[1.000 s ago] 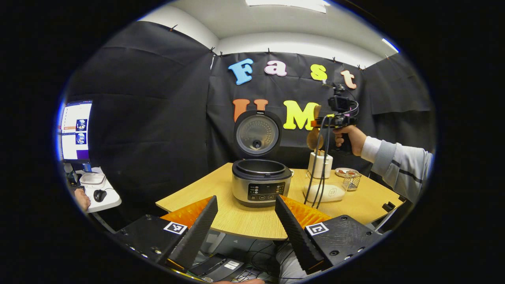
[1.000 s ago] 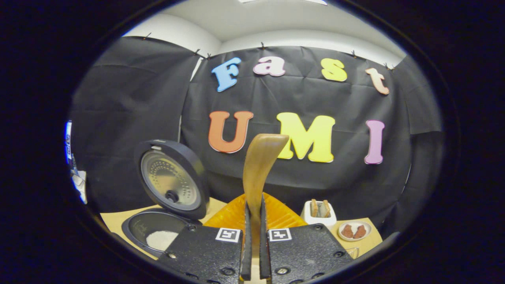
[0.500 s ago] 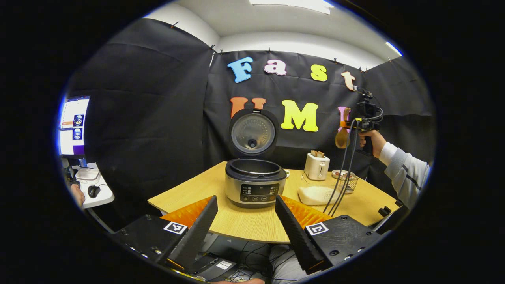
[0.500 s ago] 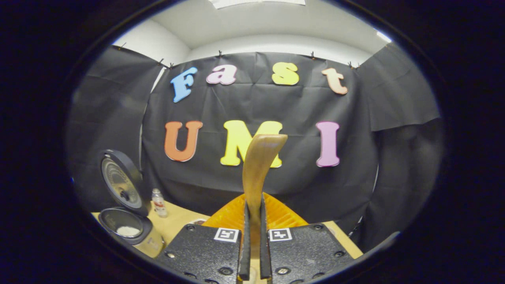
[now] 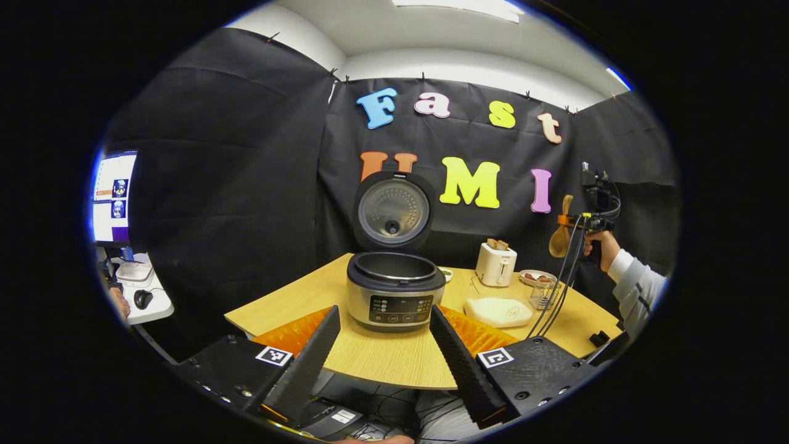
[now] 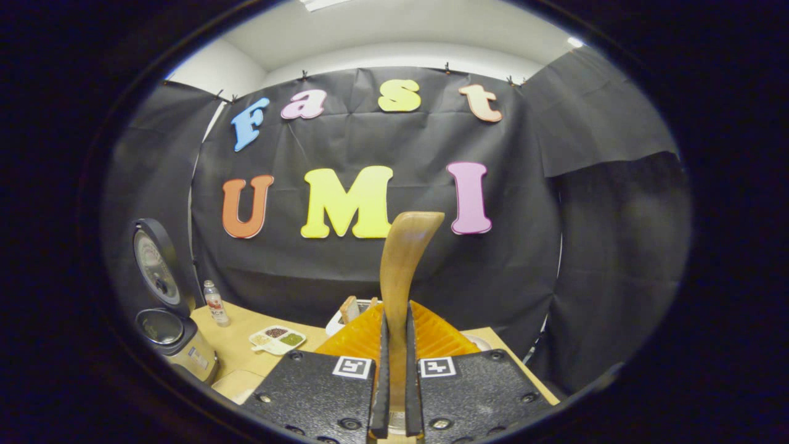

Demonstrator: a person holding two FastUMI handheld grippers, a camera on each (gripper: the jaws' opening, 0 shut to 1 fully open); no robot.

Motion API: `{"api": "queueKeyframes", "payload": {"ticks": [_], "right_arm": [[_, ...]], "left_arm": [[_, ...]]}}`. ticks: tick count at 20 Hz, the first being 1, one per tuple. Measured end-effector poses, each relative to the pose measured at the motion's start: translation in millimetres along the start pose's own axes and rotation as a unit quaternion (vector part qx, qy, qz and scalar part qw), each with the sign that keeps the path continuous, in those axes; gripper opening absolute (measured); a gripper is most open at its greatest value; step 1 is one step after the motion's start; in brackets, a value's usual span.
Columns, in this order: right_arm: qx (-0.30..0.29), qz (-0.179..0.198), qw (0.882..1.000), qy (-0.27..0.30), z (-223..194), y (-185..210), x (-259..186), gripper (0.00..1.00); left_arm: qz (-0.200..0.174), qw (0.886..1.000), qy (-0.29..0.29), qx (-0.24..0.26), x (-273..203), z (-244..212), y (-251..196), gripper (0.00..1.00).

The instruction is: Close the left gripper, press the button to open the rice cooker; take a wooden spoon from the chopstick holder with the right hand, scoop a spoonful of rice and pour it into the rice cooker, then put the wooden spoon back into the chopstick holder.

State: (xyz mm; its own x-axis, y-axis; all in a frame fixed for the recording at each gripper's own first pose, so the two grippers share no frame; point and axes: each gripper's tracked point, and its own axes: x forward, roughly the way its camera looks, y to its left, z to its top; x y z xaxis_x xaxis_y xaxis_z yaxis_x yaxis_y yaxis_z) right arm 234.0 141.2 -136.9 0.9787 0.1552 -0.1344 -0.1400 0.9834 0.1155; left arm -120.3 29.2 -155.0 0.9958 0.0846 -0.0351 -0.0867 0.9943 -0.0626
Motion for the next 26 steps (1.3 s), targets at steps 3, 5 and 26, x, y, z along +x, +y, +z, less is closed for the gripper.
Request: {"api": "queueKeyframes", "payload": {"ticks": [3, 5, 26], "right_arm": [[0.008, -0.005, 1.0, 0.023, -28.2, -15.7, 7.2, 0.16], [0.021, -0.008, 0.999, 0.033, -44.6, -25.0, 12.7, 0.16], [0.025, -0.002, 1.0, 0.006, -17.9, -27.6, -65.0, 1.0]], "left_arm": [[0.002, 1.0, -0.019, 0.012, 11.2, 19.6, -4.3, 0.94], [0.019, 0.998, -0.05, 0.036, 24.1, 37.3, -0.6, 0.94], [0.012, 0.999, -0.015, 0.04, 161.3, 107.9, 25.2, 0.95]]}}
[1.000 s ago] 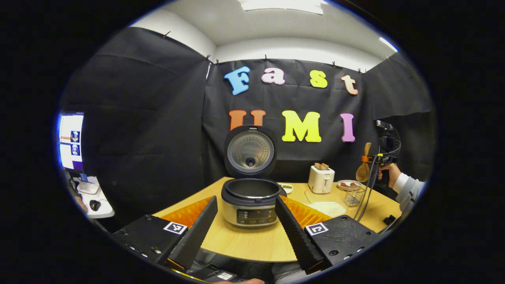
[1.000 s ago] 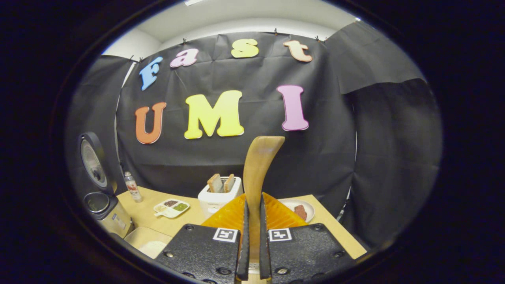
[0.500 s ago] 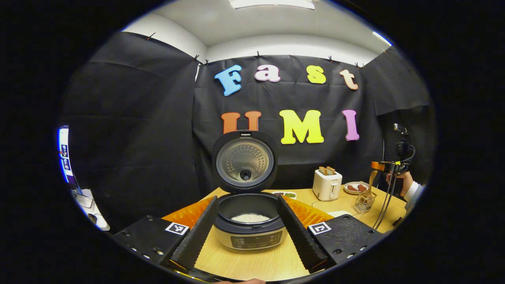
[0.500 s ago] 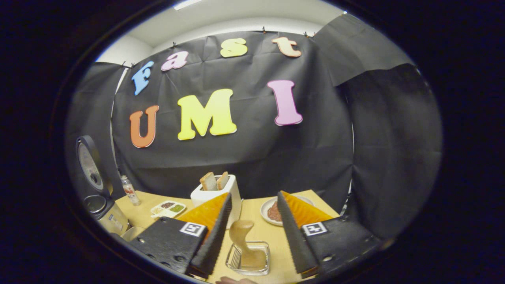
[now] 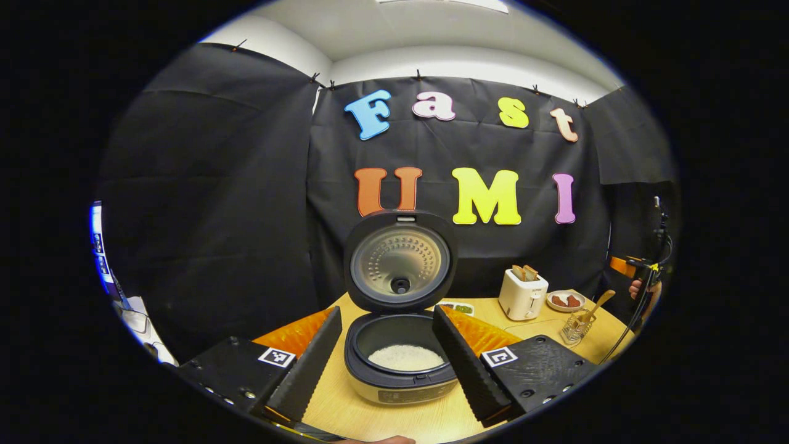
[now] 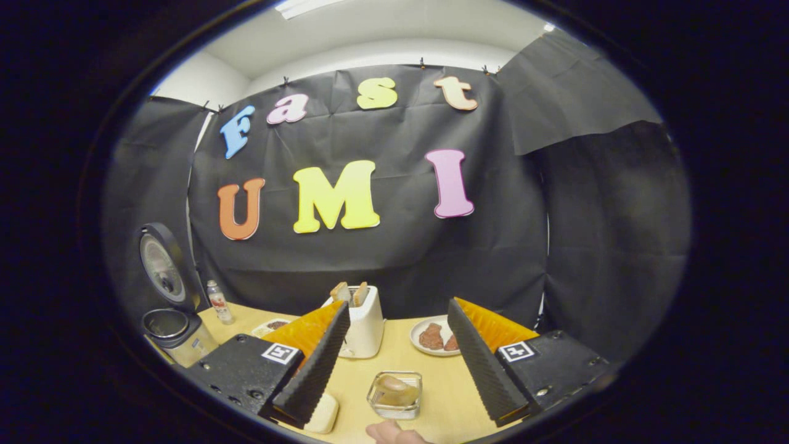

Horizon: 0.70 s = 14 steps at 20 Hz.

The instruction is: Close the left gripper, press the button to open the rice cooker; take a wooden spoon from the chopstick holder with the right hand, scoop a spoonful of rice and pour it into the rice cooker, then put the wooden spoon back into the chopstick holder.

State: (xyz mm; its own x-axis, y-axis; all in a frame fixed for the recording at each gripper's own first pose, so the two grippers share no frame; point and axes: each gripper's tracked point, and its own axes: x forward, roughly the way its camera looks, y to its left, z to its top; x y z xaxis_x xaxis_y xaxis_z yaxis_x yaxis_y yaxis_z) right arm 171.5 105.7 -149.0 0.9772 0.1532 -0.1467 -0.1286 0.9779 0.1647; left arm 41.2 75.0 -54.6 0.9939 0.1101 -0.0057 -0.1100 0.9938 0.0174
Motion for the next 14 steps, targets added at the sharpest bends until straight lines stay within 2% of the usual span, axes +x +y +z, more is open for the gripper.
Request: {"api": "queueKeyframes", "payload": {"ticks": [5, 8, 9, 10, 11, 14], "right_arm": [[-0.009, 0.015, 1.0, 0.006, -16.3, 21.0, -66.4, 1.0], [-0.032, 0.026, 0.999, 0.002, -20.9, 26.7, -99.4, 0.98], [-0.041, 0.028, 0.999, -0.001, -21.8, 26.8, -108.0, 1.0], [-0.045, 0.029, 0.999, -0.005, -22.4, 26.0, -115.8, 0.99], [-0.043, 0.024, 0.999, -0.002, -24.4, 23.5, -121.4, 0.98], [-0.038, 0.036, 0.999, 0.013, -36.2, 27.1, -136.7, 1.0]], "left_arm": [[-0.006, 1.0, -0.002, 0.009, 16.3, 31.0, -1.1, 0.94], [-0.018, 1.0, -0.022, 0.008, 22.6, 59.4, -9.9, 0.94], [-0.014, 0.999, -0.029, 0.01, 25.2, 68.9, -10.3, 0.94], [-0.014, 0.999, -0.035, 0.009, 29.4, 78.0, -10.3, 0.84], [-0.02, 0.999, -0.042, 0.005, 34.3, 88.2, -15.1, 0.94], [-0.026, 0.998, -0.055, -0.017, 57.3, 114.9, -22.8, 0.94]]}}
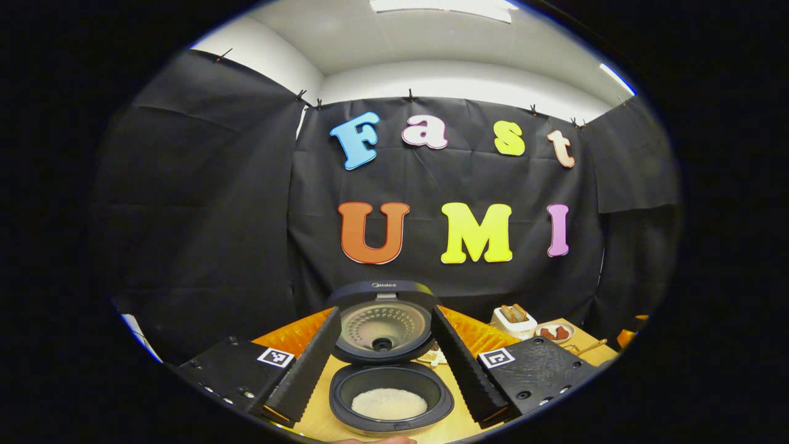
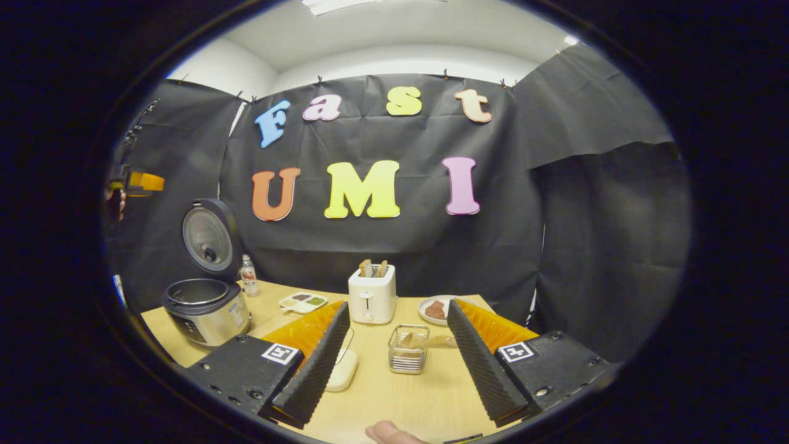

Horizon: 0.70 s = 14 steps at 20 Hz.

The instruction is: Close the left gripper, press the button to open the rice cooker; take a wooden spoon from the chopstick holder with the right hand, scoop a spoonful of rice and pour it into the rice cooker, then put the wooden spoon back into the chopstick holder.

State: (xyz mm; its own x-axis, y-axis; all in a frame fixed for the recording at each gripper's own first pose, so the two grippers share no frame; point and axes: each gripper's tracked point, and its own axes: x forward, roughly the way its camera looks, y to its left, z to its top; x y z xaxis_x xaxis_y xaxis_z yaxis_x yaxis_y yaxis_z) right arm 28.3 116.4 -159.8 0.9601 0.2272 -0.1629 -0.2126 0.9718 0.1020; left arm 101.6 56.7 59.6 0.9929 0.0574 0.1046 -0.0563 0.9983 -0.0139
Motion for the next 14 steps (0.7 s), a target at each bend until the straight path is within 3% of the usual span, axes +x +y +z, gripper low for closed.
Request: {"api": "queueKeyframes", "payload": {"ticks": [3, 8, 12, 13, 14], "right_arm": [[0.002, 0.033, 0.999, 0.002, -8.6, 5.6, -13.6, 1.0], [-0.008, 0.043, 0.999, -0.003, -14.3, 2.5, -23.1, 1.0], [-0.025, 0.052, 0.998, 0.005, -21.0, 5.5, -23.1, 0.99], [-0.026, 0.054, 0.998, 0.002, -20.6, 4.5, -22.6, 0.99], [-0.026, 0.055, 0.998, -0.001, -20.2, 4.7, -21.4, 1.0]], "left_arm": [[-0.007, 1.0, -0.012, -0.013, 32.8, 16.0, -5.7, 0.93], [-0.002, 0.998, -0.044, -0.039, 102.2, 25.5, 12.9, 0.94], [-0.005, 0.999, -0.049, -0.017, 158.7, 6.6, 15.8, 0.94], [-0.006, 0.999, -0.049, -0.013, 168.0, 2.4, 14.3, 1.0], [-0.002, 0.999, -0.041, -0.01, 177.2, -2.5, 15.4, 0.94]]}}
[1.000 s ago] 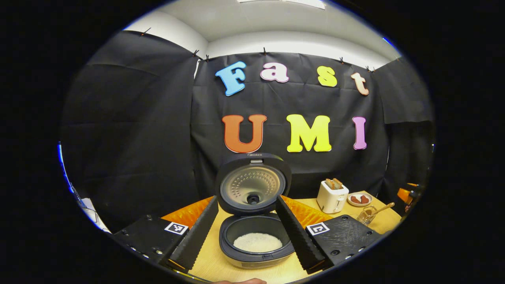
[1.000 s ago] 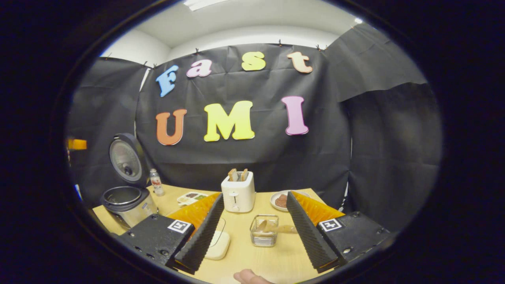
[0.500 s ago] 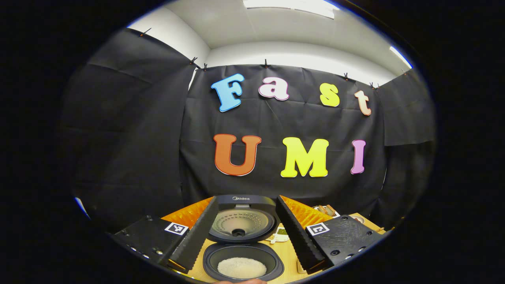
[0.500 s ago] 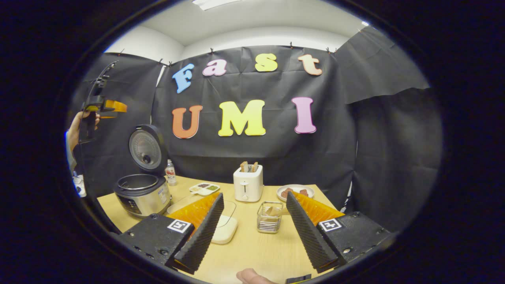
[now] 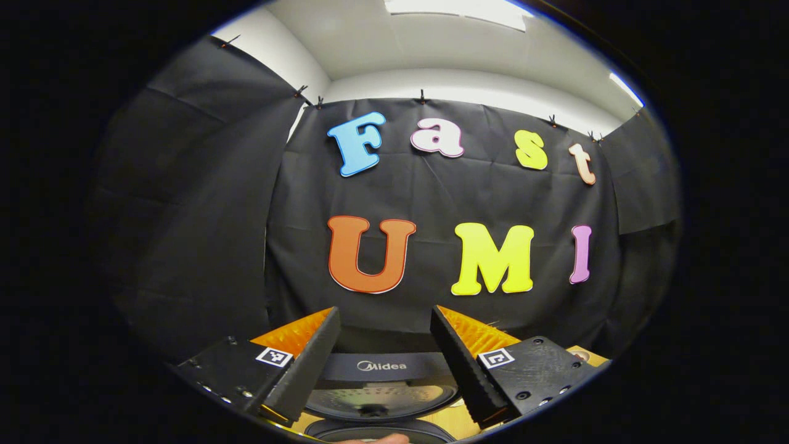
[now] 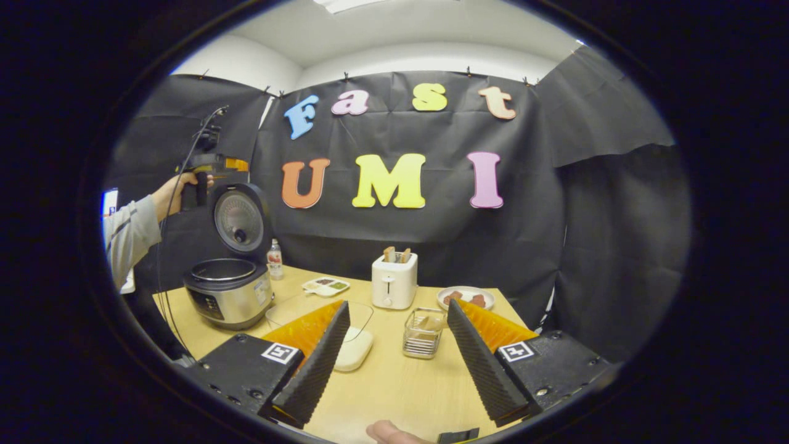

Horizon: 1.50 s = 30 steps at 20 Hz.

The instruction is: Close the left gripper, press the button to open the rice cooker; take a wooden spoon from the chopstick holder with the right hand, scoop a spoonful of rice and pour it into the rice cooker, then put the wooden spoon back into the chopstick holder.

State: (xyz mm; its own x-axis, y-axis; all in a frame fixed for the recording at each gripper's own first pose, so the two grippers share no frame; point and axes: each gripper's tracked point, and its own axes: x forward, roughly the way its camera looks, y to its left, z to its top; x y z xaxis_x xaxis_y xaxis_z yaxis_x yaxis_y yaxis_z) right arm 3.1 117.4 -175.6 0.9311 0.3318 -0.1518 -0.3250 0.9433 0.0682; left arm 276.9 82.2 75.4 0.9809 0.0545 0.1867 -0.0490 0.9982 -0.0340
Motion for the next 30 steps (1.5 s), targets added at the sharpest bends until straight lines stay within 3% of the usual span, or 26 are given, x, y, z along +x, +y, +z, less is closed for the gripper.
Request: {"api": "queueKeyframes", "payload": {"ticks": [2, 4, 12, 13, 14, 15, 18, 24, 27, 30], "right_arm": [[0.001, 0.0, 1.0, -0.001, -2.3, 1.0, 1.9, 0.99], [0.007, -0.002, 1.0, -0.001, -2.9, 1.1, 2.4, 0.99], [0.011, 0.015, 1.0, -0.01, 3.9, 18.2, -21.5, 1.0], [0.022, 0.029, 0.999, 0.0, -0.1, 26.1, -26.7, 1.0], [0.032, 0.042, 0.999, 0.005, 1.3, 31.6, -32.6, 1.0], [0.037, 0.045, 0.998, 0.005, 5.2, 31.0, -37.8, 1.0], [0.023, 0.019, 0.999, -0.013, 19.2, 21.6, -48.4, 1.0], [0.036, 0.025, 0.998, -0.041, 48.1, 47.0, -64.8, 0.99], [0.034, 0.019, 0.999, -0.038, 49.6, 51.2, -73.8, 0.98], [0.045, 0.008, 0.997, -0.06, 72.6, 52.2, -94.4, 1.0]], "left_arm": [[0.003, 0.999, 0.043, 0.008, 14.4, -23.8, -7.8, 0.94], [0.036, 0.995, 0.062, 0.072, 15.6, -35.0, 6.3, 0.96], [0.036, 0.991, 0.112, 0.055, -18.9, -35.8, -4.8, 1.0], [0.036, 0.991, 0.116, 0.06, -25.8, -37.4, -5.3, 0.93], [0.035, 0.991, 0.117, 0.057, -34.1, -38.1, -6.2, 1.0], [0.035, 0.99, 0.123, 0.053, -42.7, -39.5, -7.9, 1.0], [0.035, 0.987, 0.152, 0.048, -68.4, -51.6, -11.5, 1.0], [0.007, 0.972, 0.232, 0.023, -126.8, -103.2, -25.2, 1.0], [-0.009, 0.953, 0.301, 0.003, -157.7, -143.6, -30.1, 0.99], [-0.009, 0.945, 0.326, -0.01, -175.9, -159.1, -29.3, 0.98]]}}
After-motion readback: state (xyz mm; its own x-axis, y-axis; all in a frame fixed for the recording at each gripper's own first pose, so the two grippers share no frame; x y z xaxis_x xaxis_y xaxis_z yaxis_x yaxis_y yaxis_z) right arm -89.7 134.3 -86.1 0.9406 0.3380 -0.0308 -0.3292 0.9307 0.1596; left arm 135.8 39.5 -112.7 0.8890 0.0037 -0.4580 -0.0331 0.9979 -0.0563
